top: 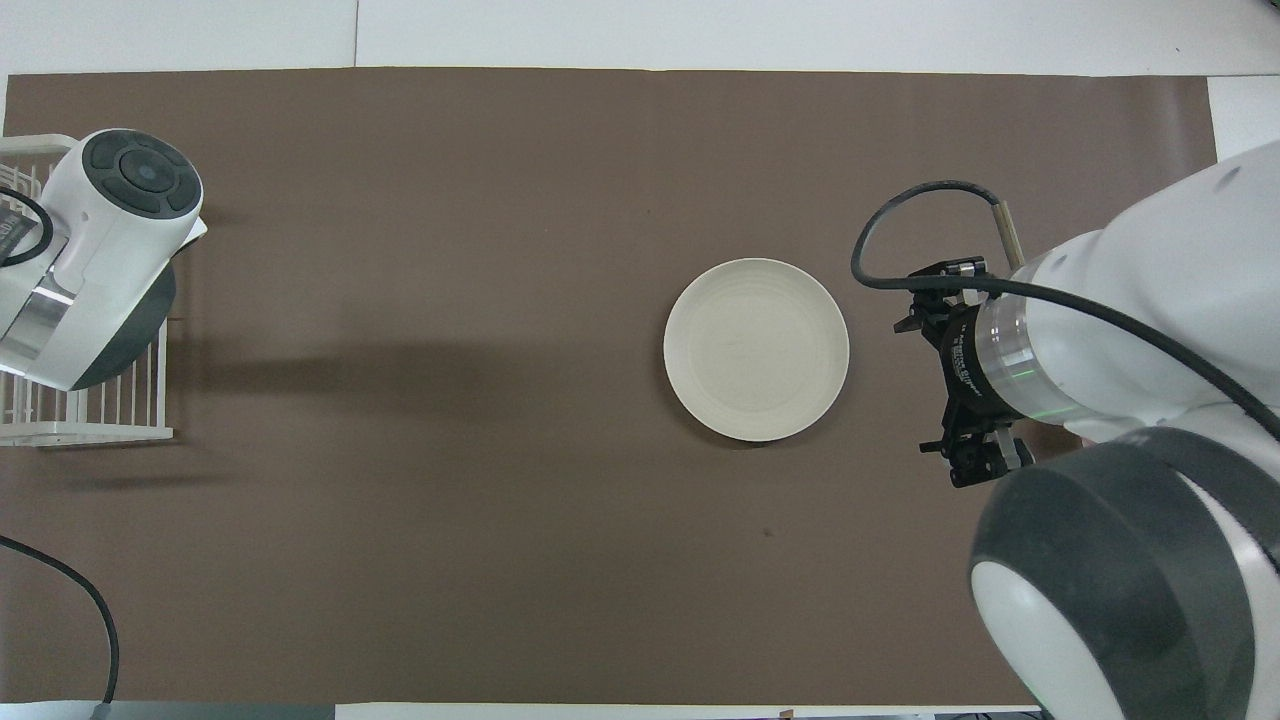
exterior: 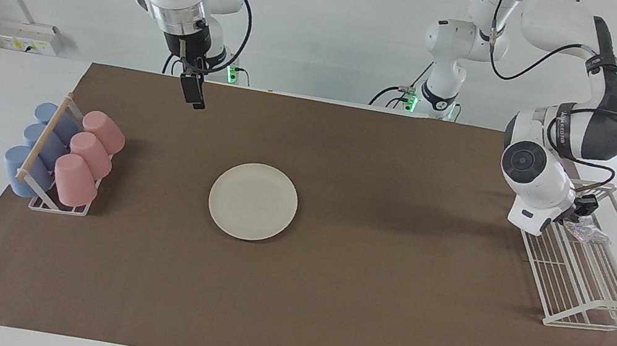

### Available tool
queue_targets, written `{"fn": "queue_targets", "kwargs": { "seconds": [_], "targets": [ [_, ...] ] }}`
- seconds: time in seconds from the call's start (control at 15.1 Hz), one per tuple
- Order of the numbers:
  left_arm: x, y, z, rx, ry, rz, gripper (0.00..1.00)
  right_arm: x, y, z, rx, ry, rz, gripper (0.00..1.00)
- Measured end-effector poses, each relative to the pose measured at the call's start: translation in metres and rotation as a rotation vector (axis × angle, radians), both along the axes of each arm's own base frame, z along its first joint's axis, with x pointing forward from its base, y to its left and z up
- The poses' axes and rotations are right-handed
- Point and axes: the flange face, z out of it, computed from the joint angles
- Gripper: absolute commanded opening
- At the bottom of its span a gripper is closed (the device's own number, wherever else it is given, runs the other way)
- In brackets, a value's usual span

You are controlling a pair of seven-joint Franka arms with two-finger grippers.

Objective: Wipe plate with sponge
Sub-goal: 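Lift the clear plastic scraper out of the rack with the left gripper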

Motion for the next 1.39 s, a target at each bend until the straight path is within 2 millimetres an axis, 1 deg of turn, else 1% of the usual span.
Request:
{"fn": "queue_targets", "kwargs": {
  "seconds": [0.13, 0.26, 0.33, 0.46, 0.66, 0.93, 0.99, 1.12, 1.26, 1.32, 1.39],
  "targets": [
    [0.002, -0.001, 0.004, -0.002, -0.009, -0.002, 0.0, -0.003, 0.007, 0.001, -0.001, 0.0, -0.003, 1.0],
    [0.006, -0.004, 0.014, -0.014, -0.028, 0.002, 0.0, -0.005, 0.012, 0.001, 0.012, 0.003, -0.01, 1.0],
    [0.009, -0.007, 0.022, -0.046, -0.042, 0.021, 0.0, -0.006, 0.014, 0.002, 0.031, 0.011, -0.012, 1.0],
    [0.013, -0.014, 0.047, -0.149, -0.068, 0.081, 0.0, -0.007, 0.016, 0.002, 0.048, 0.016, -0.013, 1.0],
    [0.011, -0.024, 0.085, -0.294, -0.068, 0.183, 0.0, -0.007, 0.017, 0.002, 0.051, 0.017, -0.013, 1.0],
    [0.0, -0.05, 0.133, -0.641, -0.029, 0.308, 0.0, -0.008, 0.017, 0.002, 0.053, 0.017, 0.002, 1.0],
    [-0.003, -0.054, 0.145, -0.745, -0.025, 0.333, 0.0, -0.008, 0.018, 0.002, 0.054, 0.017, 0.004, 1.0],
    [-0.01, -0.05, 0.167, -0.942, -0.024, 0.387, 0.0, -0.012, 0.027, 0.002, 0.054, 0.018, 0.013, 1.0],
    [-0.016, -0.047, 0.178, -1.099, -0.004, 0.441, 0.0, -0.017, 0.039, 0.003, 0.053, 0.019, 0.025, 1.0],
    [-0.018, -0.05, 0.178, -1.167, 0.014, 0.464, 0.0, -0.019, 0.042, 0.003, 0.053, 0.019, 0.03, 1.0],
    [-0.021, -0.055, 0.174, -1.234, 0.04, 0.487, 0.0, -0.019, 0.043, 0.003, 0.055, 0.02, 0.03, 1.0]
  ]
}}
